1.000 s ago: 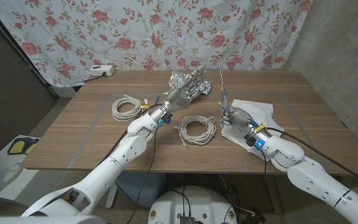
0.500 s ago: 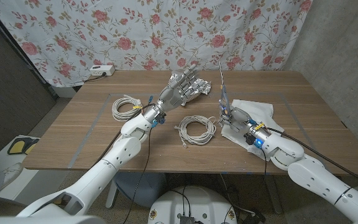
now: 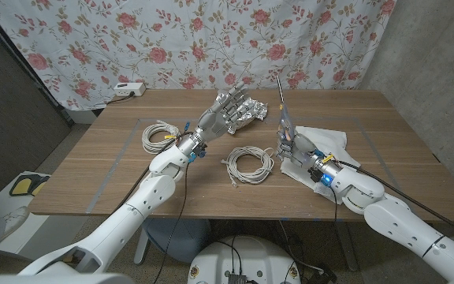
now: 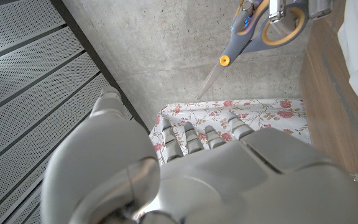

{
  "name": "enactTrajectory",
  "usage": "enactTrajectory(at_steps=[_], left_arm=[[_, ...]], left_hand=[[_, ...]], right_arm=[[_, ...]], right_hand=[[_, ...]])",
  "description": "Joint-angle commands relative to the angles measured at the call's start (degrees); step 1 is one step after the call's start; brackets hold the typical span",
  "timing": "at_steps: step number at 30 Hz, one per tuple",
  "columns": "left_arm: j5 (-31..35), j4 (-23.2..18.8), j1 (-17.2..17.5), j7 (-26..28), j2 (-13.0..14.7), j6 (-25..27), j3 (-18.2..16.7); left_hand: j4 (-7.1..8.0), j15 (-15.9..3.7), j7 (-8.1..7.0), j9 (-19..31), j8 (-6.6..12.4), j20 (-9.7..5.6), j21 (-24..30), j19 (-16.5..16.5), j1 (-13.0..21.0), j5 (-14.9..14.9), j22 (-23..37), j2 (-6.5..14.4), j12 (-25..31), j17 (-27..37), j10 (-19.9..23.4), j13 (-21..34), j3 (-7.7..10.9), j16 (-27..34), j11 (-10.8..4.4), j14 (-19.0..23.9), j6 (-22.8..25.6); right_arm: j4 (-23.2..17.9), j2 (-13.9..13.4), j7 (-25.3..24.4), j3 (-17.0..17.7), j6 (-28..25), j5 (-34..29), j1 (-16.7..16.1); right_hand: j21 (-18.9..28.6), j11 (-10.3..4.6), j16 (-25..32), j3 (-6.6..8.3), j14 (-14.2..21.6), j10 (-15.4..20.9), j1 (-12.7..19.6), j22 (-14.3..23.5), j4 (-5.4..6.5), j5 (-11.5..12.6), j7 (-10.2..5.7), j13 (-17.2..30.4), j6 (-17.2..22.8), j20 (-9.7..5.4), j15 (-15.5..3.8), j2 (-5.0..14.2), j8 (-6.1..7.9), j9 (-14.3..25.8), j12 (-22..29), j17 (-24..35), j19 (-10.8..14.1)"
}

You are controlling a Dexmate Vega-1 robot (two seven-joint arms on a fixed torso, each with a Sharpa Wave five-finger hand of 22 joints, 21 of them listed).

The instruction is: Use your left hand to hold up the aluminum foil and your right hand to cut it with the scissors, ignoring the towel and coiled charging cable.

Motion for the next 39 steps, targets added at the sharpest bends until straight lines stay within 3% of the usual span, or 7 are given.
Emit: enactTrajectory(at_steps=[1, 12, 16, 22, 30, 35, 39], left_arm=[[-0.47, -1.35, 1.58, 0.62, 0.93, -0.64, -0.78], [-0.79, -2.47, 2.47, 0.67, 1.46, -1.02, -1.04], [-0.92, -2.87, 2.9, 0.77, 1.75, -1.22, -1.27], [-1.07, -3.6, 3.43, 0.73, 2.26, -1.45, -1.55], [-1.22, -3.91, 3.67, 0.4, 2.75, -1.48, -1.67], [-1.53, -3.62, 3.39, -0.22, 2.7, -1.31, -1.57], [-1.55, -3.04, 3.01, -0.77, 2.35, -1.44, -1.38]], left_hand=[[-0.04, -0.07, -0.2, 0.2, 0.23, -0.24, 0.44, 0.07, -0.26, 0.28, 0.22, 0.24, 0.39, -0.03, 0.39, 0.03, -0.27, 0.36, -0.29, 0.12, 0.81], [-0.1, -0.23, -0.25, 0.19, 0.2, -0.37, 0.5, 0.26, -0.34, 0.33, 0.22, 0.33, 0.58, -0.05, 0.77, -0.19, -0.32, 0.43, -0.48, 0.4, 1.35], [-0.15, -0.37, -0.22, 0.2, 0.27, -0.49, 0.5, 0.3, -0.35, 0.36, 0.22, 0.38, 0.73, -0.06, 1.08, -0.3, -0.34, 0.47, -0.47, 0.56, 1.82], [-0.3, -0.55, -0.19, 0.2, 0.53, -0.57, 0.48, 0.29, -0.27, 0.41, 0.21, 0.55, 1.26, -0.09, 2.34, -0.51, -0.32, 0.46, -0.77, 0.72, 3.17], [-0.41, -1.18, -0.26, 0.21, 0.67, -0.66, 0.47, 0.36, -0.35, 0.45, 0.21, 0.66, 1.77, -0.1, 3.62, -0.75, -0.39, 0.63, -1.31, 1.38, 4.57], [-0.48, -1.31, -0.25, 0.21, 0.74, -0.74, 0.49, 0.46, -0.37, 0.47, 0.2, 0.71, 1.99, -0.11, 4.18, -0.85, -0.42, 0.67, -1.68, 1.64, 5.22], [-0.53, -1.41, -0.26, 0.22, 0.76, -0.79, 0.5, 0.52, -0.36, 0.48, 0.2, 0.76, 2.19, -0.11, 4.71, -0.92, -0.42, 0.69, -1.8, 1.81, 5.68]], right_arm=[[-2.51, -0.73, -3.87, -0.24, -0.02, -3.77, -0.37], [-5.07, -3.48, -5.23, 0.03, 0.79, -9.03, -0.51], [-7.61, -6.49, -5.98, 0.63, -0.75, -11.6, -0.56], [-8.53, -6.84, -6.37, 1.24, -0.32, -11.55, -1.16], [-8.48, -6.44, -4.72, 1.12, -0.5, -9.23, -0.82], [-8.83, -6.92, -3.97, 1.27, -1.33, -7.98, -0.7], [-10.36, -8.65, -4.58, 1.97, -1.29, -10.07, -1.11]], right_hand=[[3.21, -0.13, 0.62, -5.99, 2.48, 2.05, -10.24, 3.84, 5.16, 1.41, 6.18, 0.21, 4.93, -0.99, -1.6, -1.51, 12.66, 2.36, 0.41, 0.26, 0.7], [5.78, 0.15, 0.96, -10.62, 3.46, 2.27, -18.07, 7.17, 5.57, 3.45, 7.35, 0.3, 2.65, -0.61, -1.55, -2.88, 17.89, 1.26, 0.54, 0.39, 0.28], [5.36, 0.56, 0.84, -11.37, 2.88, 1.27, -21.13, 6.59, 5.79, 4.05, 8.58, 0.28, 1.48, 0.01, -1.42, -4.32, 16.04, -1.68, 0.39, 0.38, -0.22], [3.17, 0.11, 0.97, -10.57, -0.27, -1.78, -26.7, 1.09, 4.89, 7.36, 14.05, 0.2, 2.28, 0.87, -1.47, -4.33, 1.16, -25.29, 0.53, 0.35, -0.61], [8.96, -0.89, 1.35, -10.23, 2.34, 0.18, -26.01, 8.53, 4.22, 8.45, 17.29, 0.22, -7.81, -0.21, -1.61, -2.87, -11.25, -35.41, 0.88, 0.5, -0.8], [10.56, -0.98, 1.32, -10.25, 3.72, 1.32, -24.55, 10.79, 3.68, 8.93, 21.11, 0.2, -18.36, -0.77, -1.6, -2.89, -22.07, -42.36, 0.87, 0.49, -0.53], [10.24, -0.68, 1.24, -10.36, 4.4, 1.32, -23.54, 10.39, 3.52, 9.04, 20.49, 0.17, -24.73, -1.26, -1.58, -3.06, -28.36, -46.58, 0.63, 0.47, 0.01]])
